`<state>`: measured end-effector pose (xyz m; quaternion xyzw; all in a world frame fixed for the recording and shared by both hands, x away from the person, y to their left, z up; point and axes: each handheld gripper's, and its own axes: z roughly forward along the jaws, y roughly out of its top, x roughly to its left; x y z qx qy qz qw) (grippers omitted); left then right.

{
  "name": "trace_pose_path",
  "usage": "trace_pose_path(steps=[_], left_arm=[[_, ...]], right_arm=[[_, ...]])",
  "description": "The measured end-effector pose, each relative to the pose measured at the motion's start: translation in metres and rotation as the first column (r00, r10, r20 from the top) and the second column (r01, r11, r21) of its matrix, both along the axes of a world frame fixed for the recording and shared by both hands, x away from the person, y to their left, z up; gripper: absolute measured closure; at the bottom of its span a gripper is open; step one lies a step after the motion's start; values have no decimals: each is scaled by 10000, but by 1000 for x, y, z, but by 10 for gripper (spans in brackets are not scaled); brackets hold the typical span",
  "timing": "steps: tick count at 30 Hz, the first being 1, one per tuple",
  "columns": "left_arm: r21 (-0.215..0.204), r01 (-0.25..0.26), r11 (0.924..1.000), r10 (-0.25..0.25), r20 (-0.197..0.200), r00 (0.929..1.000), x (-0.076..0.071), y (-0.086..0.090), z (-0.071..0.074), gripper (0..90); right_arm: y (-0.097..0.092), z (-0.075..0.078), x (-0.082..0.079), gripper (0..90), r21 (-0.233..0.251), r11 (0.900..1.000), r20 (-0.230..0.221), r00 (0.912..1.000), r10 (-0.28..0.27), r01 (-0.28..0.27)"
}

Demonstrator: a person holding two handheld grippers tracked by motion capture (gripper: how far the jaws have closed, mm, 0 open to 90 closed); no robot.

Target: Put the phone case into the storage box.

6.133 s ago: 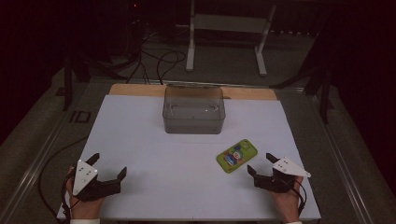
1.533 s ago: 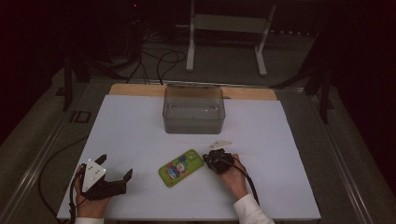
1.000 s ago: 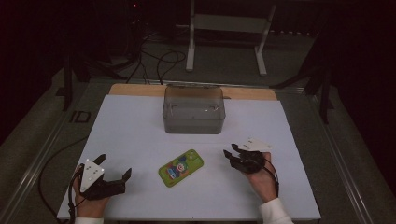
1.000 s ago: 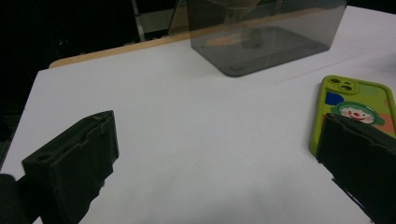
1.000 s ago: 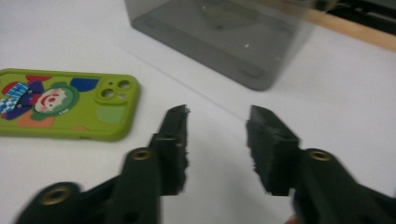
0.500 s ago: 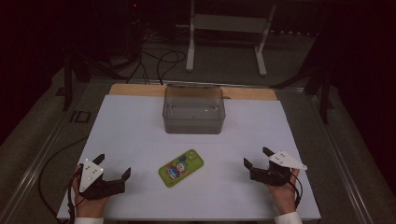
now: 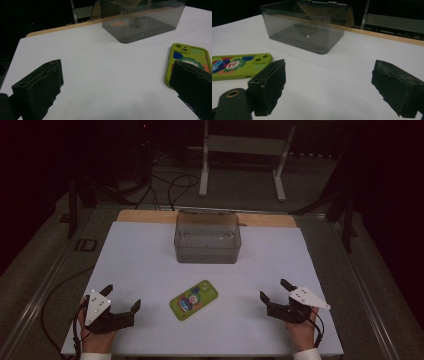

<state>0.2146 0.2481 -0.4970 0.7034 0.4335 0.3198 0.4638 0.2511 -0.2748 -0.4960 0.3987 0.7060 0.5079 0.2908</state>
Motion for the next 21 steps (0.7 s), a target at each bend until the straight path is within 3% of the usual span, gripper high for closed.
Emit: trace_pose_path(steps=[9,21], left_arm=[[28,19,10000,-18,-131,9999,1,-3,6,0],[212,438,9988,-431,-294,9986,8,-13,16,0]], right_arm=[[6,0,0,130,-47,9999,127,9998,137,-137],[12,-2,-2,133,-127,9998,201,9997,168,-165]])
